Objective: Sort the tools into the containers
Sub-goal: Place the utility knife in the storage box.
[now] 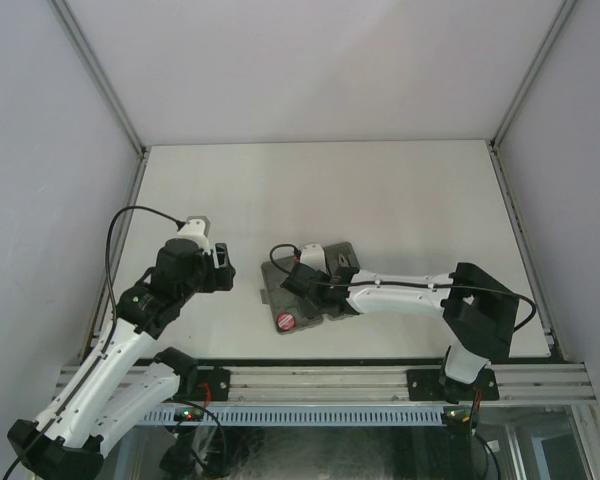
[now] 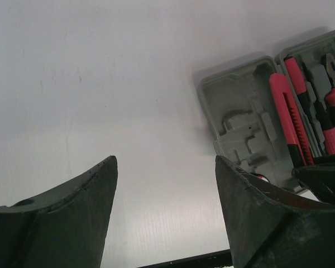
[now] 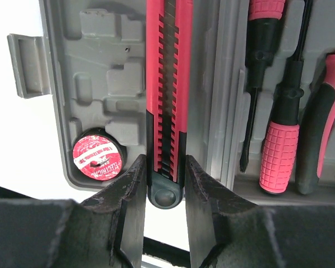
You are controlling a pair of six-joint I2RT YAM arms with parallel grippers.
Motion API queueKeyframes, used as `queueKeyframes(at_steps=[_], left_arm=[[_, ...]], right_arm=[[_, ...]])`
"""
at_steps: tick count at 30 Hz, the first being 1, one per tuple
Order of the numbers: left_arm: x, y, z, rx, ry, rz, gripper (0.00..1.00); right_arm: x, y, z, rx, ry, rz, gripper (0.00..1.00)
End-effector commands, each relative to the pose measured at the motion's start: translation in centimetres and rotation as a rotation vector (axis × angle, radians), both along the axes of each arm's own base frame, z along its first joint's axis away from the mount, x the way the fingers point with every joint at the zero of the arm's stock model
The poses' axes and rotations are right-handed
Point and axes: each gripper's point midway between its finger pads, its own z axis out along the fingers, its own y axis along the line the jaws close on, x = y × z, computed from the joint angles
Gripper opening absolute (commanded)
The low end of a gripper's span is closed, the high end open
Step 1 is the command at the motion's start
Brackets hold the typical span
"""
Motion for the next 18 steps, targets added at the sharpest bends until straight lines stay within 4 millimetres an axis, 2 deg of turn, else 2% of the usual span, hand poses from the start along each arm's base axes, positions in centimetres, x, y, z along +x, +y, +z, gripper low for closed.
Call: queueKeyframes(at_steps=[1,13,18], left_arm=[[0.9,-0.5,2.3,-0.042,-0.066,-0.003,0.75],[0.9,-0.4,2.2,-0.036,-0.061,0.006,0.75],[0.9,-0.3,2.1,-0.031,-0.056,0.007,0.75]], right_arm=[[0.5,0.5,1.0,0.005,-0.005,-0.031,0.05],[-0.1,0.3,-0.9,-0.029,0.054,-0.022,0.12],[0.0,0.2,-0.7,-0.030,0.047,-0.027,0.27]])
